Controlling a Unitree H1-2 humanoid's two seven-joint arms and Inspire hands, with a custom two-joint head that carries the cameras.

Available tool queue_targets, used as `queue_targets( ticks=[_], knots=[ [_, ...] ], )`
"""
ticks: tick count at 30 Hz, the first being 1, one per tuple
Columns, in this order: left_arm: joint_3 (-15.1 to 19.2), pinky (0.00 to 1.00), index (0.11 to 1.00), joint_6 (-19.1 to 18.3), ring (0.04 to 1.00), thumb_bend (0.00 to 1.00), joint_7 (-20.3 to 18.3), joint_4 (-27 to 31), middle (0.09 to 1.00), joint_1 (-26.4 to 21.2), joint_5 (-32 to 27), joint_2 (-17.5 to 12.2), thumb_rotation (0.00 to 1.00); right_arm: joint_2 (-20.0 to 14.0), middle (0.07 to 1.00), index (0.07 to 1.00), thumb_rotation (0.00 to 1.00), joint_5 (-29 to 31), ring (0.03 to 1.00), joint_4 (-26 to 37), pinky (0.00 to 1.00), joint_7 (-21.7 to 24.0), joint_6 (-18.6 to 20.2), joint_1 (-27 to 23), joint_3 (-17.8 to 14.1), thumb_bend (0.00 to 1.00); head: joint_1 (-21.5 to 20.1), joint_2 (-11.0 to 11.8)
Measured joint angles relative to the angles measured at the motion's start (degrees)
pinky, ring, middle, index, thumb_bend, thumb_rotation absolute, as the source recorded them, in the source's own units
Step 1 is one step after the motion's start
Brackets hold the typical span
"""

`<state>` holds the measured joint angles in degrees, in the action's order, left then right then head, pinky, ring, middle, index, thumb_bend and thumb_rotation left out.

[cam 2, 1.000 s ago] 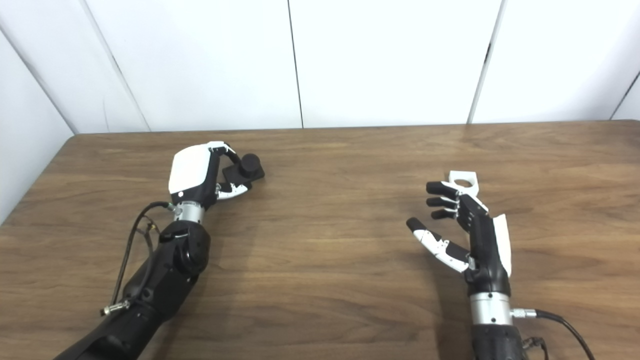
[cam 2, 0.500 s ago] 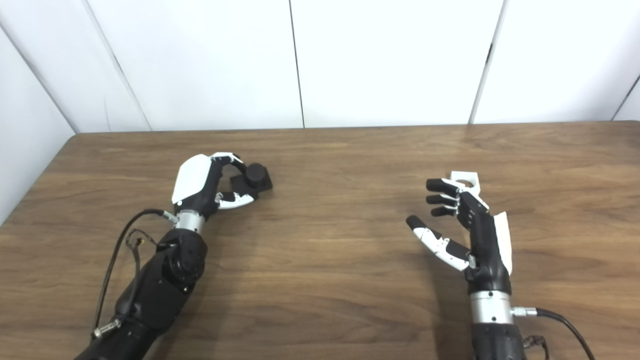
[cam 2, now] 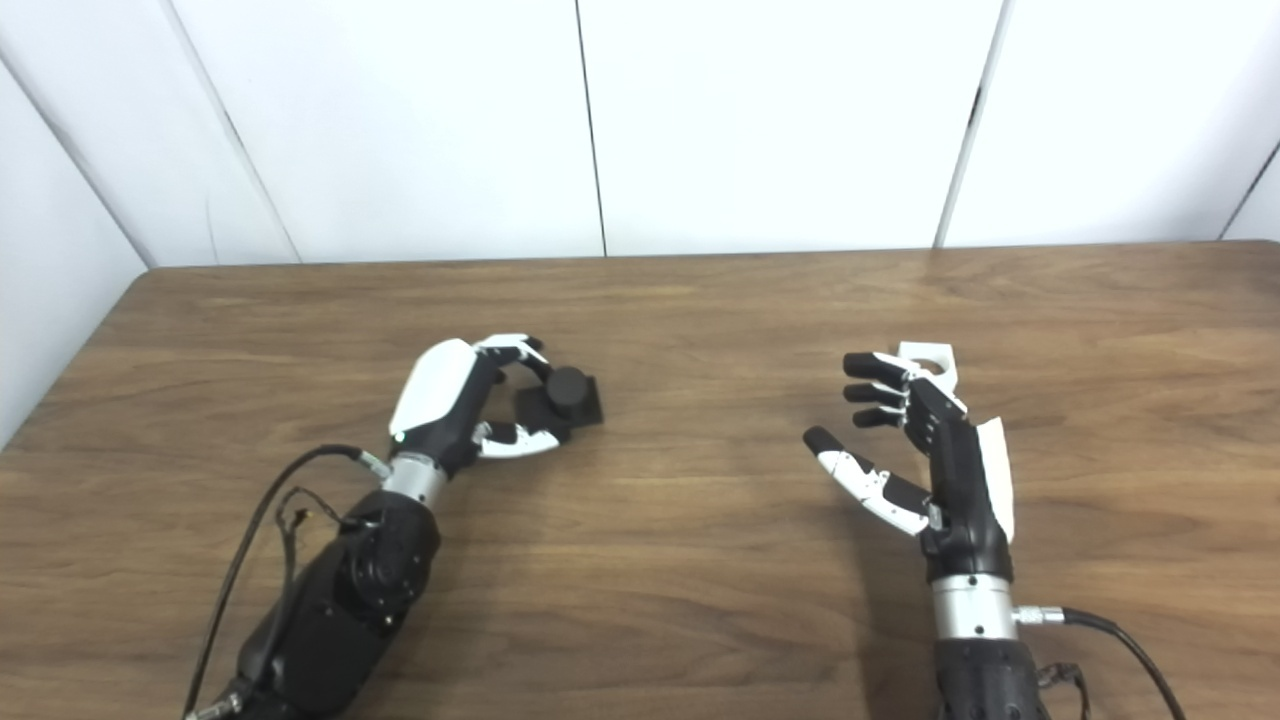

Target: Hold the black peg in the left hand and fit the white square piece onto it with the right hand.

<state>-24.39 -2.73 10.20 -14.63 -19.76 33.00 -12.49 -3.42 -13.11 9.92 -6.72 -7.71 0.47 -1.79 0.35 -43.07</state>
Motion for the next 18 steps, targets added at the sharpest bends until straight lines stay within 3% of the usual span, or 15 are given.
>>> queue_targets(
  ticks=[18],
  knots=[
    [-4.31, 0.80, 0.494, -0.25, 0.860, 0.51, -0.85, 3.02, 0.819, 1.15, 1.51, 0.50, 0.09, 0.05, 0.710, 0.683, 0.22, -0.64, 0.659, 0.95, 0.56, -0.08, 0.00, -0.01, -0.34, 0.59, -0.62, -0.62]
  ],
)
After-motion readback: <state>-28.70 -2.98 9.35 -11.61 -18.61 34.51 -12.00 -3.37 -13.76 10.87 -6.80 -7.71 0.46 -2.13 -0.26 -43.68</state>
